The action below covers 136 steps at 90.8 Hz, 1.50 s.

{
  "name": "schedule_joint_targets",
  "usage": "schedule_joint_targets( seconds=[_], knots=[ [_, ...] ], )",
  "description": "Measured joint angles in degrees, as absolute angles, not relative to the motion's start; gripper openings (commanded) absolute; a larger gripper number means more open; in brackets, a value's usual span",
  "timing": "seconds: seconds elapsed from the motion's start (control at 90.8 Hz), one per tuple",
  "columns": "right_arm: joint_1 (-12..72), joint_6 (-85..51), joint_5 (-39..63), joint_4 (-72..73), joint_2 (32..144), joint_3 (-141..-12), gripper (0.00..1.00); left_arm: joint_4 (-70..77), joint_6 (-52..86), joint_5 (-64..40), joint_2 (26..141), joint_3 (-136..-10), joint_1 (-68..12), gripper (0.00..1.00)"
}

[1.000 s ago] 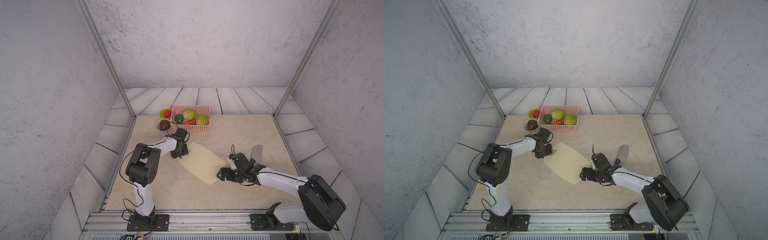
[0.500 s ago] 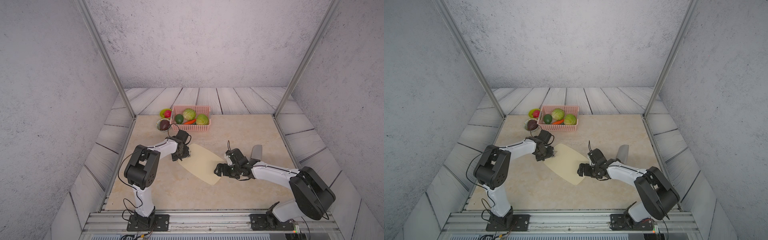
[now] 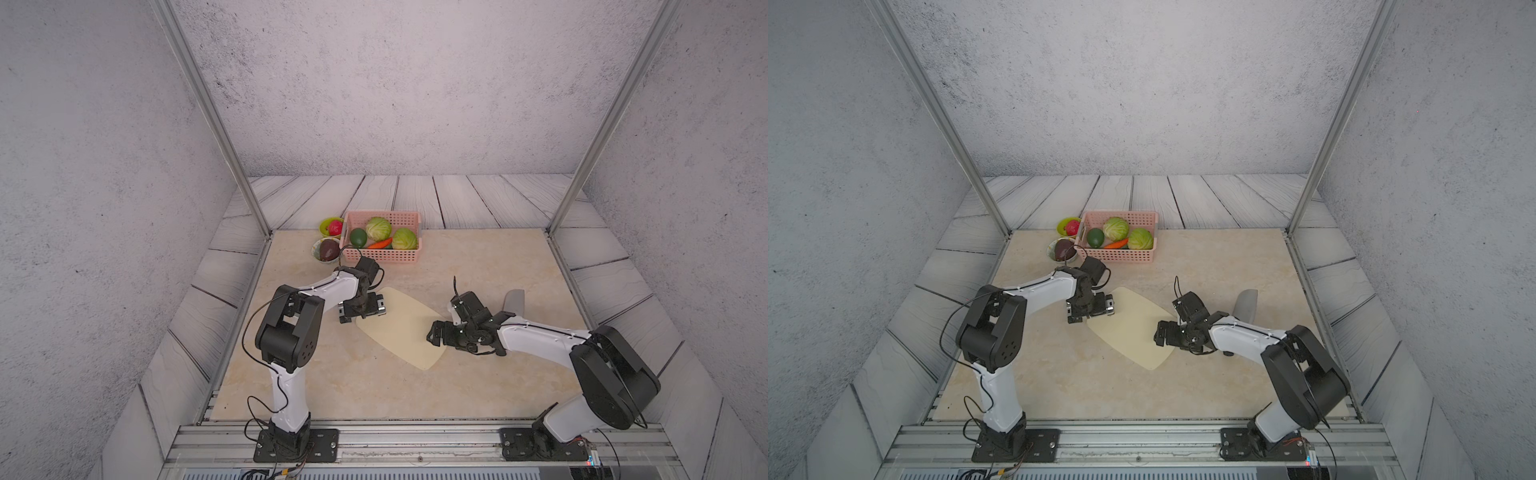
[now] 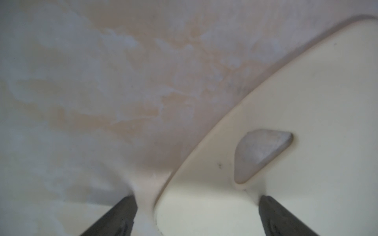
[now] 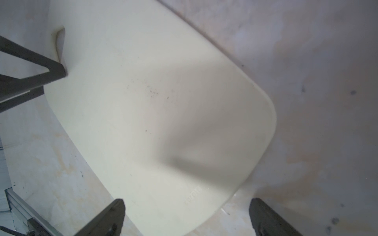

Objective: Align the knife with the edge of the cutting board
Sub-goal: Adjust the work surface at the center of the board.

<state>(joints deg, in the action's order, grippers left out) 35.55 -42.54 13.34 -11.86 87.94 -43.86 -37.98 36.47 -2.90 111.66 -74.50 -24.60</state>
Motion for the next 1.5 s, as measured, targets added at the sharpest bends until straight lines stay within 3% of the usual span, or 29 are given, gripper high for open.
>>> schedule_joint_targets(
  seconds=[0.583,1.497],
  knots=[
    [33.34,-44.60,15.68,-6.85,88.75,-43.24,0.99,-27.70,40.18,-9.89,108.71,-69.84,-22.87,0.98],
    [25.63,-42.61,22.52,-5.67,92.47,-45.69,0.99,-13.13,42.74,-6.44,102.13,-57.89,-26.50,0.98]
  ],
)
